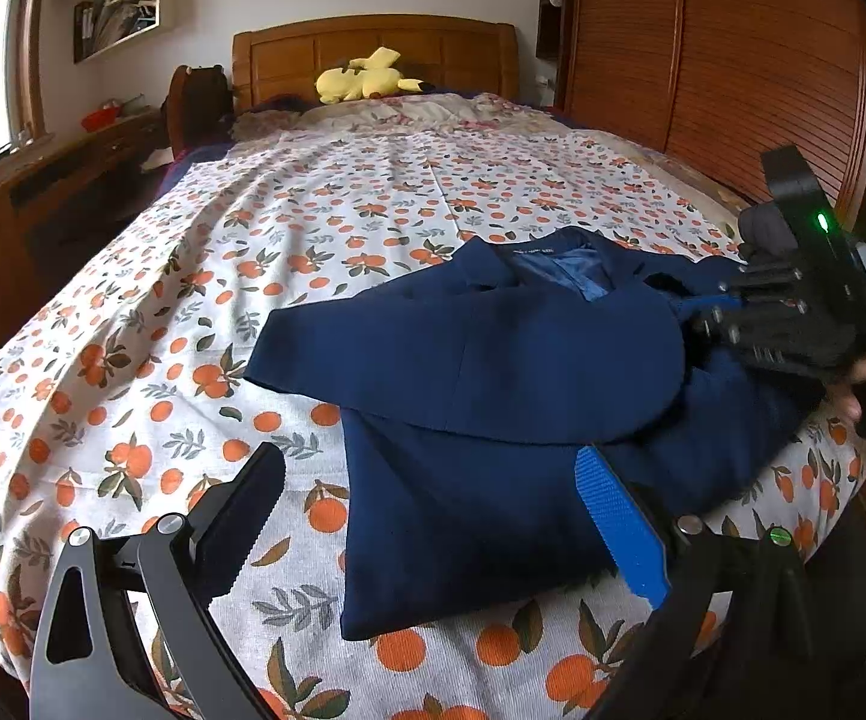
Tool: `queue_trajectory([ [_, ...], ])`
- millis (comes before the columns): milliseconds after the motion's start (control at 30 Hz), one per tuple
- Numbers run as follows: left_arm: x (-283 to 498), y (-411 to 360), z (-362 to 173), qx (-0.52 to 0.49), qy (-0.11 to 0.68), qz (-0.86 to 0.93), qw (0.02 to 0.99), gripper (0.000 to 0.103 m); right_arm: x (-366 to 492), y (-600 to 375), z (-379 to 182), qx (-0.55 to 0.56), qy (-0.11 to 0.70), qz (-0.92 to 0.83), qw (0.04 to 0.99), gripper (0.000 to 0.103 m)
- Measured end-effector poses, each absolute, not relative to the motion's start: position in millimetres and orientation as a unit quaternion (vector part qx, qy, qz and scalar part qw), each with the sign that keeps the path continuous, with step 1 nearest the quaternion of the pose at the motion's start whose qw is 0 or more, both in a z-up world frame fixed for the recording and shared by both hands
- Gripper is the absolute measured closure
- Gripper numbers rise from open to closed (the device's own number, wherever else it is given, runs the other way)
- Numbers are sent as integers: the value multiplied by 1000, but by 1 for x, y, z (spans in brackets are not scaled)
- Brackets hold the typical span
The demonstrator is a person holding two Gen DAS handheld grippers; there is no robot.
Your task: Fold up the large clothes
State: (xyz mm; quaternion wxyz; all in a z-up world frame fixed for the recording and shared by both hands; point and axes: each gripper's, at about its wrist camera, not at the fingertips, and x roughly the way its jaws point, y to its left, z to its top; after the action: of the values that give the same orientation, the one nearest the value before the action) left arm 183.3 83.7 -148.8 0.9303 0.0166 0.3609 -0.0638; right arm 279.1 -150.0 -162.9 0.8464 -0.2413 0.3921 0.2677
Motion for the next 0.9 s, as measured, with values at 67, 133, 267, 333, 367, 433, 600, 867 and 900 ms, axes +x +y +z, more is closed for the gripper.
queue_trajectory([
  [67,184,83,-148,17,362,-63,930,5,290,-149,-153,-231,378,270,855,102],
  [133,184,83,-148,19,362,-64,930,5,307,-147,-140,-216,362,269,866,102],
  [267,184,85,-146,19,363,-61,930,5,342,-136,-126,-216,342,260,877,102],
  [333,184,86,-145,18,363,-59,930,5,363,-131,-122,-216,333,255,882,102],
  [367,184,87,-143,18,364,-58,930,5,373,-129,-121,-216,333,252,882,102],
  [433,184,89,-141,17,365,-55,929,5,394,-125,-121,-211,339,244,884,102],
  [600,185,91,-138,19,365,-49,930,5,423,-115,-133,-217,347,219,886,101],
  [867,189,88,-135,23,363,-48,930,5,433,-127,-131,-190,344,189,900,60],
  [900,189,89,-135,22,362,-48,931,5,430,-129,-128,-189,338,189,903,55],
])
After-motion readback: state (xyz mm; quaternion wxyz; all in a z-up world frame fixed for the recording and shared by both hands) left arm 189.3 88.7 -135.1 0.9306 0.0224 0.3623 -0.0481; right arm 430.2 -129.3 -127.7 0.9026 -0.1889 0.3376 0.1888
